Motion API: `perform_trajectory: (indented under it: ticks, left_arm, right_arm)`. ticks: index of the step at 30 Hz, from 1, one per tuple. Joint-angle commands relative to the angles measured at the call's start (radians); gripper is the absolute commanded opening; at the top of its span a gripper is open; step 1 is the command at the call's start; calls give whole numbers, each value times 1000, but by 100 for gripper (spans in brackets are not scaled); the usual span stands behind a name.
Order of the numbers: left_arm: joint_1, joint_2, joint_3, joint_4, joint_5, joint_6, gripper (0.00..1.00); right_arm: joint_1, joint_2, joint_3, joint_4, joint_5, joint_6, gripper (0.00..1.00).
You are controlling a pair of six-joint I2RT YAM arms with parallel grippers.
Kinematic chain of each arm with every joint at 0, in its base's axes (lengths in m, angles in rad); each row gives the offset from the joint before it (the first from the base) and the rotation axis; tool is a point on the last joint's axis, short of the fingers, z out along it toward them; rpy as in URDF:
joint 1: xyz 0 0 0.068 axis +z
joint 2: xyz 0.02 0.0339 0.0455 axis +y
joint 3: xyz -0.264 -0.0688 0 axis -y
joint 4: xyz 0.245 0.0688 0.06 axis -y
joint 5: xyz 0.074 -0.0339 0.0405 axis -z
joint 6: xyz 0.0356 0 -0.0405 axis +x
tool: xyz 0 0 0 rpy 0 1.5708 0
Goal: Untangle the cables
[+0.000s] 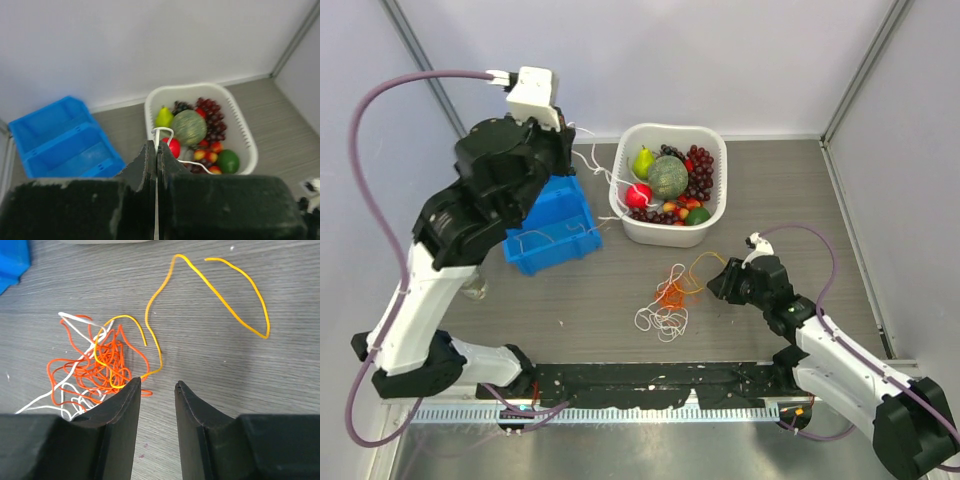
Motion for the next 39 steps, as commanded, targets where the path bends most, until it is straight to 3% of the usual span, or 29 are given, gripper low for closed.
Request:
perform_trajectory:
  ticks: [1, 9, 20, 33, 39]
  left_arm:
    - [125, 3, -46, 14, -60, 14, 0]
    - [449, 68, -139, 77, 226, -176, 0]
    - [636, 210, -164, 238, 192, -297, 0]
    - [875, 408, -237, 353, 390, -443, 0]
    - [919, 465, -322, 386, 419, -448, 0]
  right_arm:
    - [1, -41, -13, 78, -56, -33, 39]
    - [1, -47, -22, 86, -65, -32, 40]
    - [2, -61, -28, 89, -74, -30, 40]
    - [2, -64, -31, 89, -65, -32, 40]
    - [4, -62, -30, 88, -59, -30, 40]
